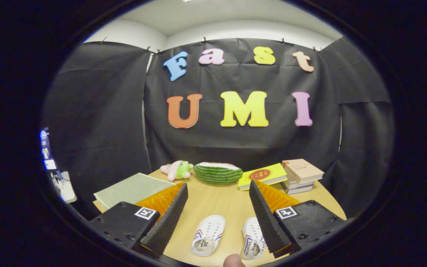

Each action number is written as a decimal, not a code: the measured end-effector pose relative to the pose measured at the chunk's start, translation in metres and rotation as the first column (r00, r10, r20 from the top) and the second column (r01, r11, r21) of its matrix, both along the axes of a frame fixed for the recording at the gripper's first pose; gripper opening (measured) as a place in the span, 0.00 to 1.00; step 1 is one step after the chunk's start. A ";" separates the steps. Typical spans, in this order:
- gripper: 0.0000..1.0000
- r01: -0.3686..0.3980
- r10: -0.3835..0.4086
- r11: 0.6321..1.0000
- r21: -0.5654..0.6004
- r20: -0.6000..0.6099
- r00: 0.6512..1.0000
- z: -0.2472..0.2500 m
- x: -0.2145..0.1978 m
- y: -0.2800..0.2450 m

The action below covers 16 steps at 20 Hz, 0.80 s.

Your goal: Open the storage box then place both shoes into the box .Put the left shoe in first, then the right shoe, with the right side of both shoes facing outward in a uniform manner.

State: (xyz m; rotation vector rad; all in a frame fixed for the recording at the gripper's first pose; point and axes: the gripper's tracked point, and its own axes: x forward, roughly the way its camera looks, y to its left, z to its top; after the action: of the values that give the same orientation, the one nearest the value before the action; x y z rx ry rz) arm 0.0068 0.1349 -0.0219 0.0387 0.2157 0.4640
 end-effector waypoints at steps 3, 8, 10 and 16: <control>1.00 -0.149 0.153 0.987 0.053 -0.088 0.984 -0.013 -0.004 0.041; 1.00 -0.326 0.395 0.913 0.245 -0.335 0.855 -0.057 -0.014 0.103; 1.00 -0.336 0.451 0.886 0.321 -0.420 0.787 -0.073 -0.016 0.118; 0.95 -0.332 0.519 0.851 0.407 -0.549 0.655 -0.108 -0.012 0.149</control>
State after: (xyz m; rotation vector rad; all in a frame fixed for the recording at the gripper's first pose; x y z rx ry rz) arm -0.0055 0.2842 -0.1303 0.4381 0.8632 0.9593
